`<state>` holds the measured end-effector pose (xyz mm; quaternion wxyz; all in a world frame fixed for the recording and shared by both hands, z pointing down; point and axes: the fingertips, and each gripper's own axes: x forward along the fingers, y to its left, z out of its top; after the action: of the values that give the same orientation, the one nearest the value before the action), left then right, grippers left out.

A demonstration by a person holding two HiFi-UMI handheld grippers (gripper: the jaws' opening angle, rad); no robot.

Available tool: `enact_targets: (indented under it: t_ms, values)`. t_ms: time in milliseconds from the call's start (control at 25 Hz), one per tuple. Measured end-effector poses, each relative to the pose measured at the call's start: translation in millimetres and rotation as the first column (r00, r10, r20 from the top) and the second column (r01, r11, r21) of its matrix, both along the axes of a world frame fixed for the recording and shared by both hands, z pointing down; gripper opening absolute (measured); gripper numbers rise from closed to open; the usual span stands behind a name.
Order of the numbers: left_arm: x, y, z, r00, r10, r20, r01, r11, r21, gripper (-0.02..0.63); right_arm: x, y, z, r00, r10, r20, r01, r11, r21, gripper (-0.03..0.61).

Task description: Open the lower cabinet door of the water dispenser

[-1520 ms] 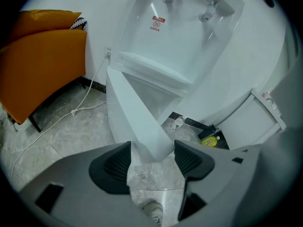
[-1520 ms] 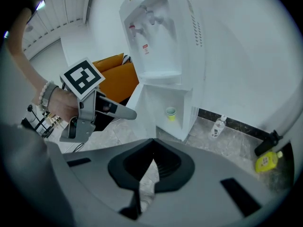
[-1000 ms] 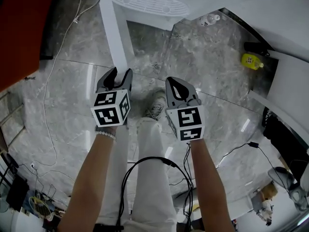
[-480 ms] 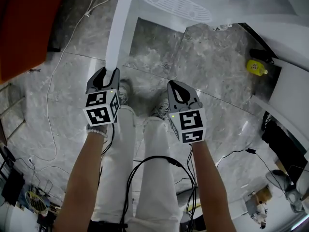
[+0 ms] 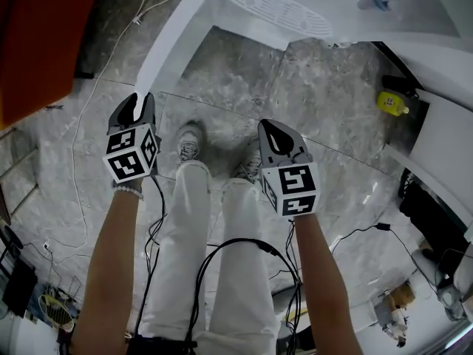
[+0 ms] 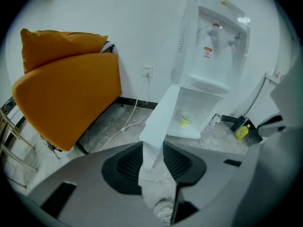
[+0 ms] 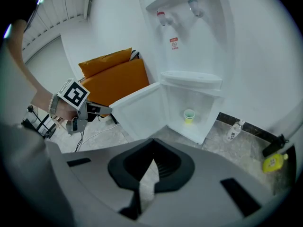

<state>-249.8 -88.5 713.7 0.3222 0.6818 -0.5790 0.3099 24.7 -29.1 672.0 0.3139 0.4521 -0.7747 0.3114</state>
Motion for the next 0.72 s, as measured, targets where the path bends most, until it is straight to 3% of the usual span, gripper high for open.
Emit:
enact_targets:
  t_ms: [440, 720]
  values:
    - [-57, -47, 0, 0.997, -0.041, 0.07, 0.037, 0.998, 0.049, 0.103, -4, -7, -6, 0.999, 0.047, 0.001, -0.047, 0.999, -0.002, 0.003]
    - [-73, -69, 1, 0.994, -0.058, 0.091, 0.052, 0.996, 0.071, 0.095, -8, -12, -6, 0.999, 0.036, -0.002, -0.036, 0.999, 0.001, 0.003]
